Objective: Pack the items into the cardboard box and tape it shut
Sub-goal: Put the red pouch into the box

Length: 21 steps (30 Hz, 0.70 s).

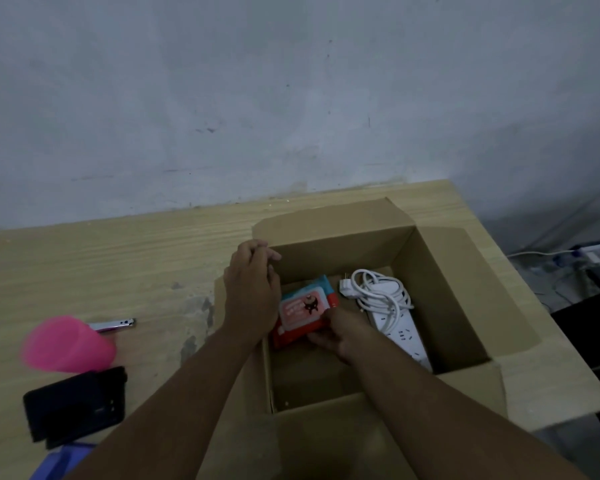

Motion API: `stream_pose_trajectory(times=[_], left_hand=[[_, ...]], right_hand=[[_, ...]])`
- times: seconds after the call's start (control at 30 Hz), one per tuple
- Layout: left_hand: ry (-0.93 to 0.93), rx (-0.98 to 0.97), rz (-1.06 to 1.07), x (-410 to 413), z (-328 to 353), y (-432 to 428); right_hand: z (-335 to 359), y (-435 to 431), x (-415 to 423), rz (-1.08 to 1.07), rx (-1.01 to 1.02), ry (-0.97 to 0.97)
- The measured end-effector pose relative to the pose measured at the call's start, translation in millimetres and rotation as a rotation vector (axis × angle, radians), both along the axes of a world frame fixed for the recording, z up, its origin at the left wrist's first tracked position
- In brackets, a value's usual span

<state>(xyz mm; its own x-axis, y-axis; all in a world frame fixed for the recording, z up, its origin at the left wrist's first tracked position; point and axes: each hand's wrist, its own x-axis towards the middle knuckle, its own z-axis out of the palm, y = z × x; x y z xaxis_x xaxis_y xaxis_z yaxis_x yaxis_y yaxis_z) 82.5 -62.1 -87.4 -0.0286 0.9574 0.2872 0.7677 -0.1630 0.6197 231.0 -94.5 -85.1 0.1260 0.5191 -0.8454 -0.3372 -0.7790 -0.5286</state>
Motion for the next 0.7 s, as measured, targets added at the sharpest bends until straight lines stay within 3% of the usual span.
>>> stream_pose_trajectory(times=[0.13, 0.3, 0.43, 0.5, 0.7], left_hand=[[-0.006, -0.002, -0.011, 0, -1, -1], [-0.019, -0.013, -0.005, 0, -2, 0], [-0.026, -0.013, -0.005, 1, -2, 0], [-0.019, -0.013, -0.008, 1, -2, 0], [-0.008, -0.022, -0.003, 1, -2, 0]], right_hand=[[-3, -3, 1, 0.206, -0.032, -0.156], [-8, 0, 9, 0.975, 0.165, -0.923], [-7, -2, 11, 1.222, 0.370, -1.298], [-8, 2, 3, 1.324, 0.522, -1.367], [-26, 24, -12, 1.594, 0.628, -1.157]])
